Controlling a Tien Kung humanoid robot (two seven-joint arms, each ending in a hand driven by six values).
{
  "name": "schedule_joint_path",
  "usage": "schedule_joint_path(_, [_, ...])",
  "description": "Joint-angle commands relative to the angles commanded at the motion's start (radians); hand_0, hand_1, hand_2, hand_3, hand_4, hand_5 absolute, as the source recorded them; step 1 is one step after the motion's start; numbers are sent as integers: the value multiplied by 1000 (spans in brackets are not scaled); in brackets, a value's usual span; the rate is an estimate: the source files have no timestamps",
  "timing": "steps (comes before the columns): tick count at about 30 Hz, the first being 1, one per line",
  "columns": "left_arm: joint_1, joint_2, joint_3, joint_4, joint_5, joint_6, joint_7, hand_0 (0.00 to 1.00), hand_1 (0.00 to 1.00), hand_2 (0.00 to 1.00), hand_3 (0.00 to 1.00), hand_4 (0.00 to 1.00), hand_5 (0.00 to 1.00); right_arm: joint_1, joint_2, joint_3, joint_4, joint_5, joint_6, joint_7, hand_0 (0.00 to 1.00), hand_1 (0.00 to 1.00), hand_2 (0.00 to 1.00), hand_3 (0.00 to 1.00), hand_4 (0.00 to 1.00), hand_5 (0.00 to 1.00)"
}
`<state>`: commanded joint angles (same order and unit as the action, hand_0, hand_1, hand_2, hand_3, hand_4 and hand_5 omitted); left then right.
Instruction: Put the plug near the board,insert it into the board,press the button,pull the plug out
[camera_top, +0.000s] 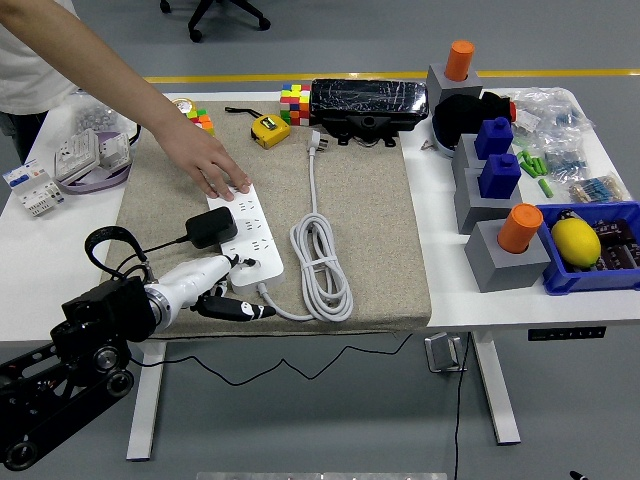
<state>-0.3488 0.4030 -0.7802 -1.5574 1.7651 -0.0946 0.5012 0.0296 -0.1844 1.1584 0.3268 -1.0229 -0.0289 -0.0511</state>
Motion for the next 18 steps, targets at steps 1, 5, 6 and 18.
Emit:
schedule_joint_path(1, [0,0,-4,0,1,15,-18,81,71,114,846,954,700,0,0,1,0,0,0,0,654,653,658,573,995,556])
schedule_joint_path(5, [3,1,-31,2,-47,129,-145,81,71,114,846,954,700,0,1,2,-1,0,0,0,654,653,658,573,995,556])
schedule_joint_path(6, [3,1,-35,3,-63,146,-165,133,91,135,777,955,697,0,2,3,-1,0,0,0,654,653,658,573,995,557])
schedule_joint_path(18, [22,-11,-64,47,-289,375,-366,233,185,247,704,918,650,0,3,2,-1,0,0,0,654,653,658,573,994,556])
